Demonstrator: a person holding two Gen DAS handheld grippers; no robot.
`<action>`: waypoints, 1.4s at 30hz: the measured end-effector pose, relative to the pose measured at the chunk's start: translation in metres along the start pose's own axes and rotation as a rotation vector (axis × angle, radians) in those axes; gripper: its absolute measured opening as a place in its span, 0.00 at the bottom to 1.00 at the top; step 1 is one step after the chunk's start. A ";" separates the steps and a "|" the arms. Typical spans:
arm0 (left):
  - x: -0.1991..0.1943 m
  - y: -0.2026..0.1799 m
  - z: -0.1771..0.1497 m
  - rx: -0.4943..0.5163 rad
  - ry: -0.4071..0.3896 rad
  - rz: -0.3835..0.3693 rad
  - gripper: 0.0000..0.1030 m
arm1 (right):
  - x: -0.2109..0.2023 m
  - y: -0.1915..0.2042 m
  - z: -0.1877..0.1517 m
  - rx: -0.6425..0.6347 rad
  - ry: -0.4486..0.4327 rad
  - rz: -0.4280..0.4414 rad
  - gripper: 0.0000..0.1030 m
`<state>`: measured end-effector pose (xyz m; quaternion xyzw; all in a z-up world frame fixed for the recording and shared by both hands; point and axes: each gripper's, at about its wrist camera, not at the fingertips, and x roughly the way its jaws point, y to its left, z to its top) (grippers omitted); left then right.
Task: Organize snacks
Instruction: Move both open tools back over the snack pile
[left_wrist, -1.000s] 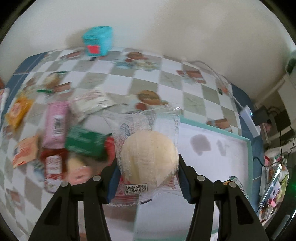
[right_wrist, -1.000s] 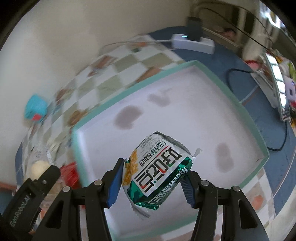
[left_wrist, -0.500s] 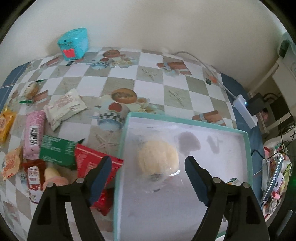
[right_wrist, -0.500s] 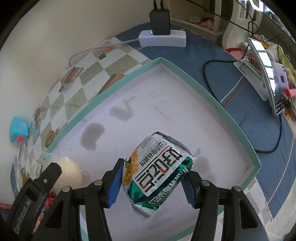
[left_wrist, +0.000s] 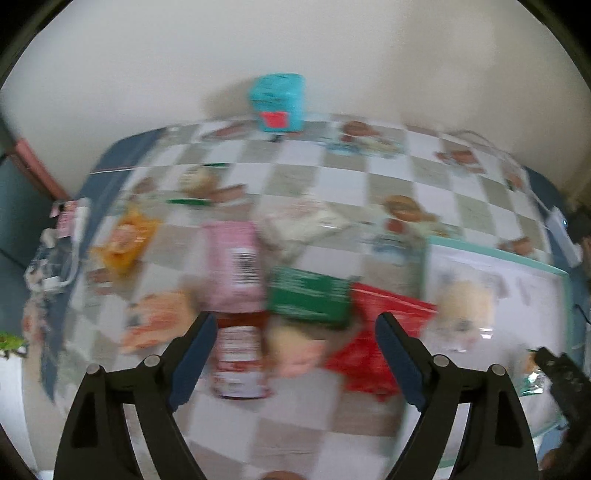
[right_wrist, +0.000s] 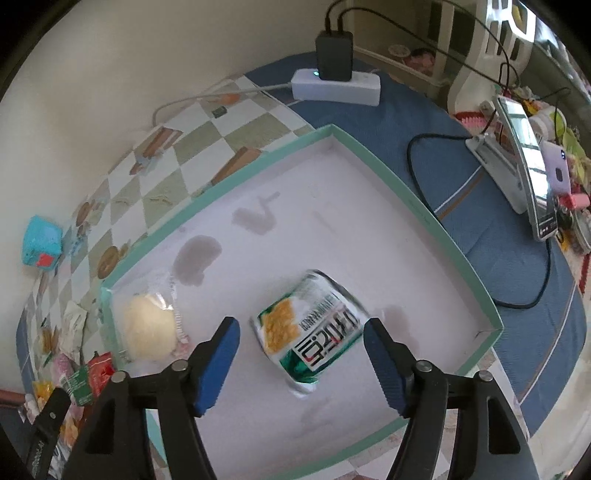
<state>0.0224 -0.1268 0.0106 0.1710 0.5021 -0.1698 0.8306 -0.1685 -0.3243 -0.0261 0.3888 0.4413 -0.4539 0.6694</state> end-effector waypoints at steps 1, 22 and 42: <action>-0.001 0.010 -0.001 -0.010 -0.003 0.009 0.85 | -0.002 0.002 -0.001 -0.006 -0.003 -0.001 0.71; -0.012 0.179 -0.048 -0.319 -0.010 0.165 0.86 | -0.042 0.103 -0.074 -0.333 -0.054 0.126 0.71; 0.029 0.228 -0.057 -0.521 0.092 0.062 0.86 | -0.027 0.170 -0.119 -0.485 0.023 0.290 0.71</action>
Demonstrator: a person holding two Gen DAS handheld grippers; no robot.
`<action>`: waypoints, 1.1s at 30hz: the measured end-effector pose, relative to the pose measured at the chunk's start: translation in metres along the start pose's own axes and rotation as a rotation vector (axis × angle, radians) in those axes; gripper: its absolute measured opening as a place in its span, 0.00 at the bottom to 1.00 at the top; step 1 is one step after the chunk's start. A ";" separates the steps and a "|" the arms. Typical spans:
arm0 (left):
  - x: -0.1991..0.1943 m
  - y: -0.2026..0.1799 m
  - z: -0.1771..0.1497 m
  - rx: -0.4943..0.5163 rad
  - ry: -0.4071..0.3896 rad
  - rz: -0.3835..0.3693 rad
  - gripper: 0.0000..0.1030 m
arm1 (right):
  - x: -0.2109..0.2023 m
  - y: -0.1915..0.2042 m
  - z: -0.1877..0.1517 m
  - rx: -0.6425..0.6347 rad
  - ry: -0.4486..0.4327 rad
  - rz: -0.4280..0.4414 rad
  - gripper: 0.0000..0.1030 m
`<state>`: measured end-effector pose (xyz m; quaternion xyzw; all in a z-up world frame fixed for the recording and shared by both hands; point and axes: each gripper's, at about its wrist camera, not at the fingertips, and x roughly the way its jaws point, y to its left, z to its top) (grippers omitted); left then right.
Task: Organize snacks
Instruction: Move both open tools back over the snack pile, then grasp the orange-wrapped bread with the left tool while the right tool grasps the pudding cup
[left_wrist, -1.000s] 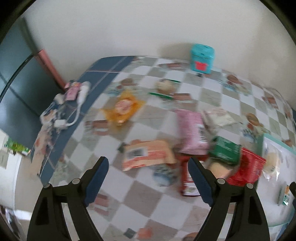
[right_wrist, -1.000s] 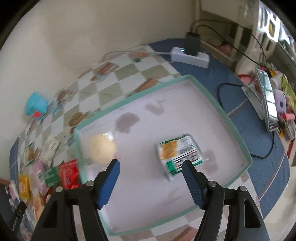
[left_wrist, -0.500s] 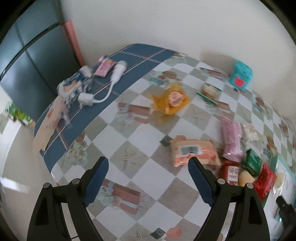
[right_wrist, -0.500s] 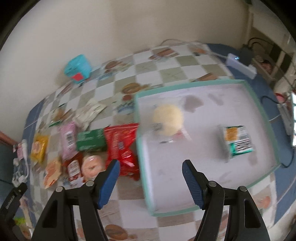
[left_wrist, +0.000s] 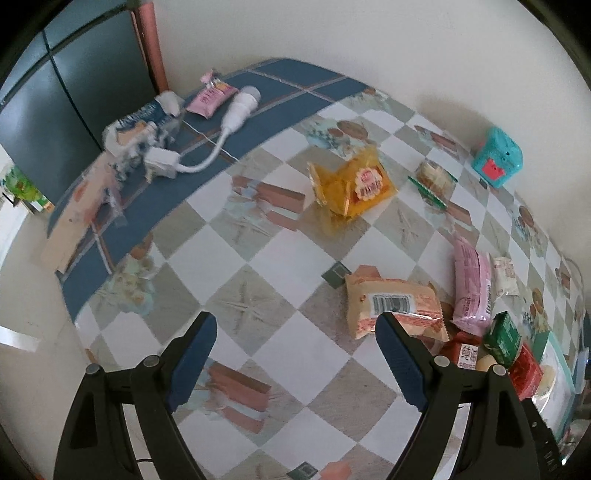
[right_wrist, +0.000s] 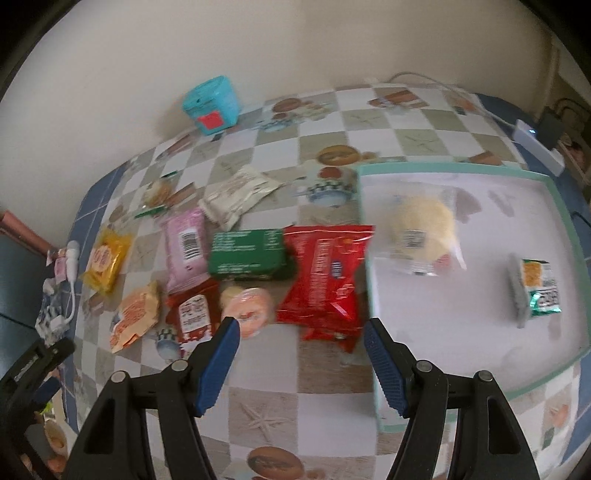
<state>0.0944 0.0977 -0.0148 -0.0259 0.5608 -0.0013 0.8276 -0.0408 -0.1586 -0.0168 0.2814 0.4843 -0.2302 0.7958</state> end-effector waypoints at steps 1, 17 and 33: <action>0.002 -0.001 0.001 -0.010 0.009 -0.009 0.86 | 0.002 0.002 0.000 0.000 0.004 0.007 0.71; 0.060 -0.041 0.016 -0.075 0.140 -0.174 0.88 | 0.037 0.035 0.009 -0.032 0.042 0.042 0.69; 0.089 -0.064 0.020 -0.043 0.163 -0.183 0.92 | 0.071 0.040 0.015 -0.043 0.092 0.016 0.61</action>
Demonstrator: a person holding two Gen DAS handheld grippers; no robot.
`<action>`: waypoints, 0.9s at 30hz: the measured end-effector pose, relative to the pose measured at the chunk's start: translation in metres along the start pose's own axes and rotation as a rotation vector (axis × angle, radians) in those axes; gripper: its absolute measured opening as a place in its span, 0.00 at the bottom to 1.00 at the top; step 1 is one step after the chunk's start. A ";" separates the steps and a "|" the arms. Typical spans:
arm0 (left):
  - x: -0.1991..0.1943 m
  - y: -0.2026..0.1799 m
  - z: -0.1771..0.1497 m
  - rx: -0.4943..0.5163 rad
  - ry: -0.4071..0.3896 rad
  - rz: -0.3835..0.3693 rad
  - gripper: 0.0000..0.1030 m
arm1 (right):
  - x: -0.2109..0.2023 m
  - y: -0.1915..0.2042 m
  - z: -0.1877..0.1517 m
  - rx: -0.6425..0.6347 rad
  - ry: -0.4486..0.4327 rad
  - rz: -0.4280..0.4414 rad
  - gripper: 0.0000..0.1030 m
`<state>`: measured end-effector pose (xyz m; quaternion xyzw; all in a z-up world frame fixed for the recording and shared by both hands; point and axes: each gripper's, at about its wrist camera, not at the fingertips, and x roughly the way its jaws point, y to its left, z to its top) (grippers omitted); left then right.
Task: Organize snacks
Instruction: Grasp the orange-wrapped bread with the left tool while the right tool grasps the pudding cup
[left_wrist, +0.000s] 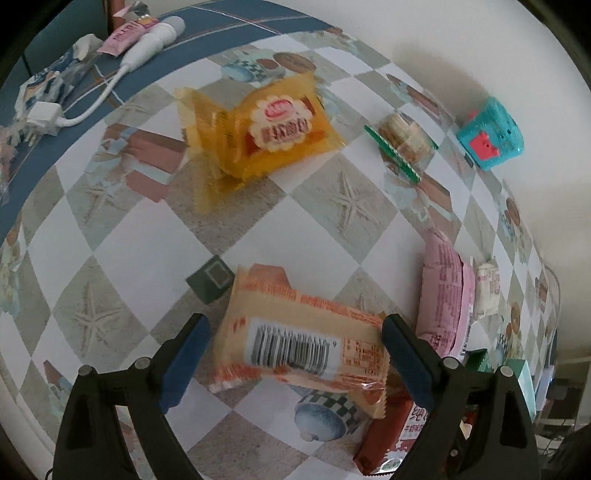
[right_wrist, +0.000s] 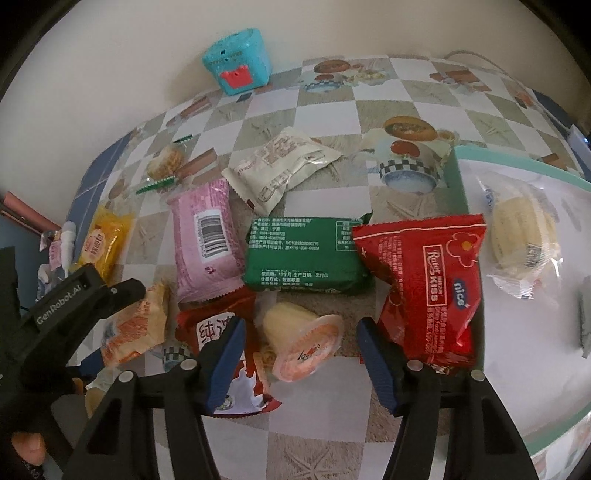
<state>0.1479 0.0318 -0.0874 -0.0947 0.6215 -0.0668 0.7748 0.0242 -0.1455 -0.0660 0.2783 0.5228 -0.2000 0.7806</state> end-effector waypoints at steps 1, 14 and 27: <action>0.000 -0.002 -0.001 0.006 -0.005 0.007 0.92 | 0.001 0.000 0.000 0.001 0.003 -0.002 0.59; 0.000 -0.018 -0.005 0.064 0.021 0.002 0.74 | 0.004 -0.007 -0.004 0.021 0.024 0.019 0.49; -0.015 -0.018 -0.004 0.065 0.015 -0.032 0.59 | -0.009 -0.013 -0.003 0.049 0.020 0.048 0.49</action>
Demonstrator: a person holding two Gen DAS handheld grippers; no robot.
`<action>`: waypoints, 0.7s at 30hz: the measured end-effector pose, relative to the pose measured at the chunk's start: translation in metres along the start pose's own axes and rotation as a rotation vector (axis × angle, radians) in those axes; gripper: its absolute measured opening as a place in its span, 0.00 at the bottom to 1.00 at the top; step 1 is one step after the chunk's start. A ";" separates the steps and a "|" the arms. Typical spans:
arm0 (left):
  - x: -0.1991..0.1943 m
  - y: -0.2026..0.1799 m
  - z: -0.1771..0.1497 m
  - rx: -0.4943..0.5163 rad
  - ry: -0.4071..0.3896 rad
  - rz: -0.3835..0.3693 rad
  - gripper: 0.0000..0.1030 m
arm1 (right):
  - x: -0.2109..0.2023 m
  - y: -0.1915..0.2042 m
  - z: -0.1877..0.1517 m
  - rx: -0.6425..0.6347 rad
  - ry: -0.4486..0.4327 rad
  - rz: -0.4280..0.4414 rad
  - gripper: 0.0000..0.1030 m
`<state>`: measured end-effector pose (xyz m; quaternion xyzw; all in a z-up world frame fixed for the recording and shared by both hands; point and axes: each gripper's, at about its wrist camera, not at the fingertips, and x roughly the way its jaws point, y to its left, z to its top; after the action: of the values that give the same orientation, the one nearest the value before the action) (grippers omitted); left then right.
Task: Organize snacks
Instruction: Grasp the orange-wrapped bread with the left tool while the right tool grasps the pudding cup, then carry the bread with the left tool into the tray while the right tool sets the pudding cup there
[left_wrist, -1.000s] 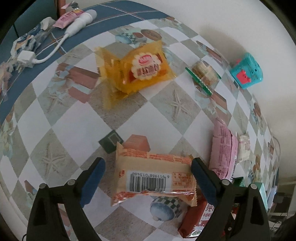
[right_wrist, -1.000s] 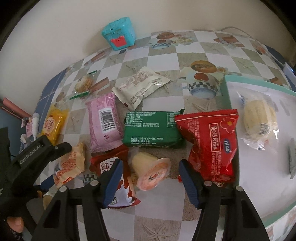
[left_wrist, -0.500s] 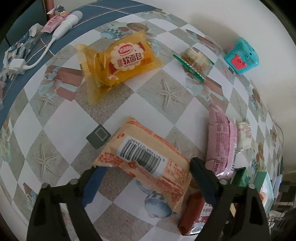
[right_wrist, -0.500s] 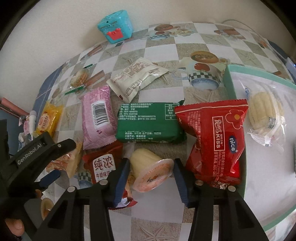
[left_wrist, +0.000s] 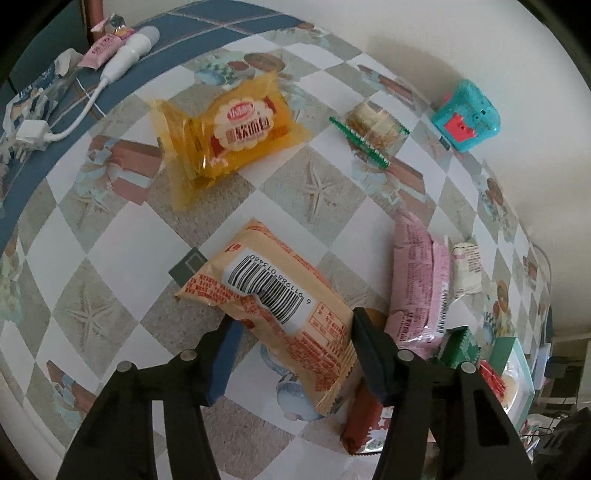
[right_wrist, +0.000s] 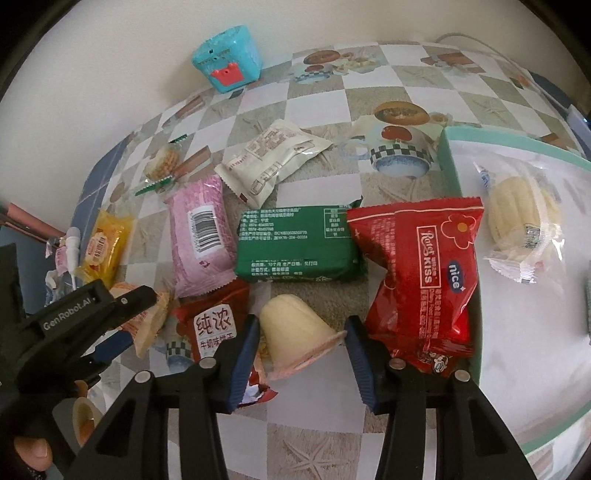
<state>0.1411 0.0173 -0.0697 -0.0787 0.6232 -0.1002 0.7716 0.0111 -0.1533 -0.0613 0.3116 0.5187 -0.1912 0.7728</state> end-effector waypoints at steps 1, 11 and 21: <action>-0.004 0.001 -0.001 0.003 -0.007 0.000 0.59 | -0.001 0.000 0.000 0.002 -0.001 0.004 0.49; -0.050 0.007 -0.002 0.005 -0.098 -0.006 0.59 | -0.025 -0.003 0.001 0.022 -0.041 0.034 0.49; -0.088 -0.008 -0.009 0.043 -0.182 -0.033 0.59 | -0.065 -0.020 0.004 0.084 -0.118 0.051 0.49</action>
<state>0.1144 0.0323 0.0140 -0.0809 0.5466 -0.1186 0.8250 -0.0241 -0.1721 -0.0057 0.3451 0.4557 -0.2113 0.7928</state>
